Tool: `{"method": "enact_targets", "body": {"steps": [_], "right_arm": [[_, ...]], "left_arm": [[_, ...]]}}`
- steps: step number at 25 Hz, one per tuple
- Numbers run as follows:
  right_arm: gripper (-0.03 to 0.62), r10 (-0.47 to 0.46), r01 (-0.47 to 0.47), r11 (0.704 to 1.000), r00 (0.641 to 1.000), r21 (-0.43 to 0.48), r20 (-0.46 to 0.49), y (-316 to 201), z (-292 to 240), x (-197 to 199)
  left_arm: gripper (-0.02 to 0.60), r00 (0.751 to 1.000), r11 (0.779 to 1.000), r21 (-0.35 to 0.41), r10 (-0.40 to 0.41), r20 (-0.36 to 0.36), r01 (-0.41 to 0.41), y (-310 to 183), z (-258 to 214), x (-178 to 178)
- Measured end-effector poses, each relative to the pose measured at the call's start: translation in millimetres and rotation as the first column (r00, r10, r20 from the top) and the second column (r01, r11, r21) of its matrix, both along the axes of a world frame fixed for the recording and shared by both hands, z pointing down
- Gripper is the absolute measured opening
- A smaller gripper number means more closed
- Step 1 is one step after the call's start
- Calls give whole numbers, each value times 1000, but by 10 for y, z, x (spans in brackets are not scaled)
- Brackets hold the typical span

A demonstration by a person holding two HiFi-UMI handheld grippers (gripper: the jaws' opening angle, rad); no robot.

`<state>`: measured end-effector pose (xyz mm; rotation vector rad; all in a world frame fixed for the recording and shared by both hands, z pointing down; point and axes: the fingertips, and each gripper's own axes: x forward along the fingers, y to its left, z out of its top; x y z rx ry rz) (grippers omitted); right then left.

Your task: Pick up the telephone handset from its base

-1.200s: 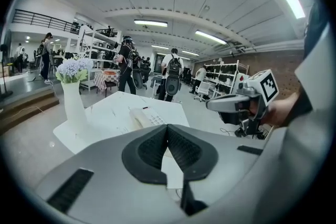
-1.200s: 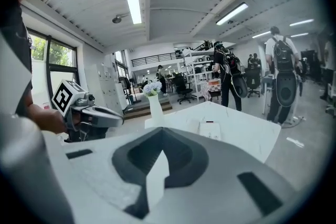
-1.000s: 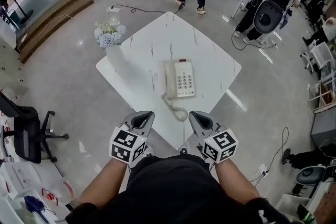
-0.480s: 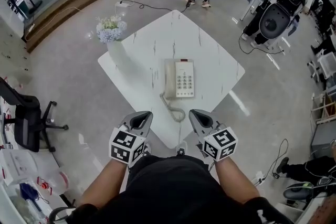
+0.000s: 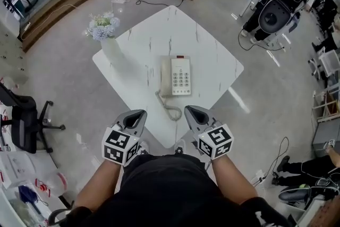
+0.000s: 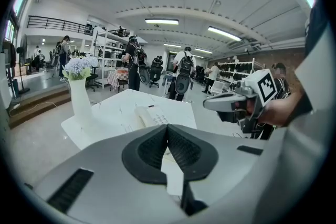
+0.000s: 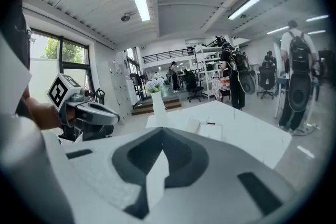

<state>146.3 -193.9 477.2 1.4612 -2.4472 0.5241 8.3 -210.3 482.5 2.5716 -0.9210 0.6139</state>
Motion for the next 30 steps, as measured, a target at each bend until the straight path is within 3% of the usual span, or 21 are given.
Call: {"method": "enact_targets", "body": {"steps": [12,22,24,30], "right_arm": [[30,13,-12,1000,999,15,-46,11,14,-78],[135,14,-15,1000,998,0,-58,-6,29,-94],[190,8,-8,1000,998,-7,-58,4,37,-103],[190,14,-16,999,999,-31,-46,-23,75,-119]], "left_arm": [[3,1000,1000,-1,29,-2,-29,-52,-15,14],[3,999,999,4,48,-8,-48,-80,-36,26],[3,999,999,-1,51,-8,-51,-57,-20,26],[3,999,999,-8,52,-7,-52,-44,14,8]]}}
